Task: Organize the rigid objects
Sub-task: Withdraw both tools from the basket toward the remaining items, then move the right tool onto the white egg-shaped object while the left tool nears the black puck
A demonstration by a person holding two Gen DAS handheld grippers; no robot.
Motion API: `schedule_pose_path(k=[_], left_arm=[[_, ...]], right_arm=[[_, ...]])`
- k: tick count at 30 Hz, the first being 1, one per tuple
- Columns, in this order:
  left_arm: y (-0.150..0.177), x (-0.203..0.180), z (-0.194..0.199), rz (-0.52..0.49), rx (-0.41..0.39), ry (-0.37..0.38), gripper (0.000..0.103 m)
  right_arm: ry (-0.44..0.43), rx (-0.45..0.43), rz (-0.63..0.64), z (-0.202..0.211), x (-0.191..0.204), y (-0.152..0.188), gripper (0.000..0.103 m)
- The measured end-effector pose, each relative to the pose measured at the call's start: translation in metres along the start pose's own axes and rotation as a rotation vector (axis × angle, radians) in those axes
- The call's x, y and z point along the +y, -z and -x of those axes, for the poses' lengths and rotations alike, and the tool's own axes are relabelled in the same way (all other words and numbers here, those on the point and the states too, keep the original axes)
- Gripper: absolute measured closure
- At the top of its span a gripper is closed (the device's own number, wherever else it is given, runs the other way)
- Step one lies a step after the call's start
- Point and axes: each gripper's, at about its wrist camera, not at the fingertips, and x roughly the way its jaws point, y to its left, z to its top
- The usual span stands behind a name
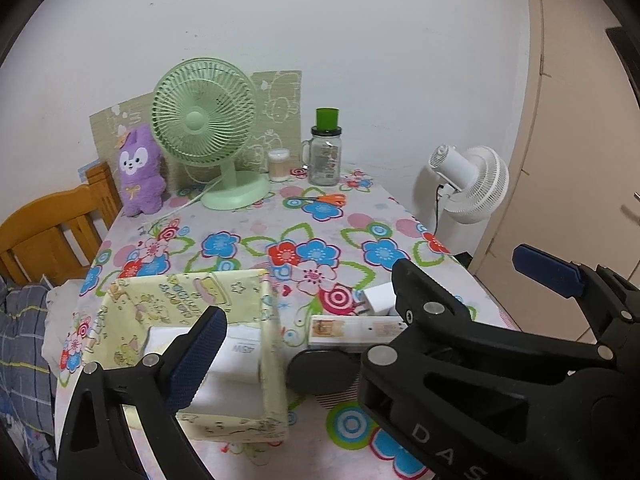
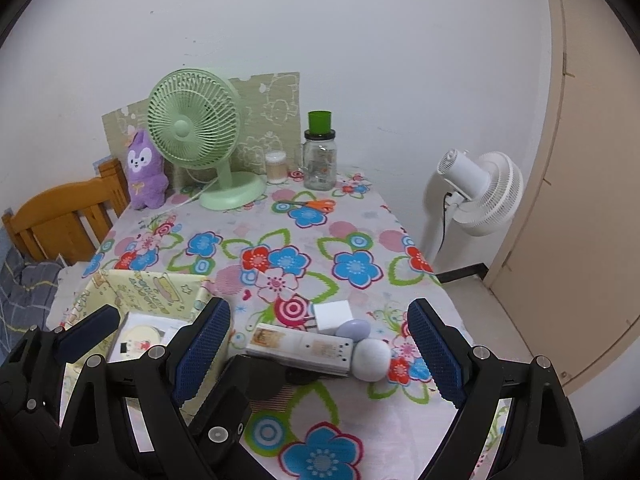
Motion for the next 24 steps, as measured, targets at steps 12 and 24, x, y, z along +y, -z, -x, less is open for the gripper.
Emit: schedule_pose_path(k=[12,24], left_arm=[[0.006,-0.035,-0.015,-0.009,-0.003,0.013,0.006],[0.02,-0.064,-0.042,0.002,-0.002,0.012,0.006]], right_arm=[[0.008,-0.003,-0.01,-0.01,-0.035,0.01,0.011],[0.008,0.012,-0.025,-0.031,-0.07,0.028,0.011]])
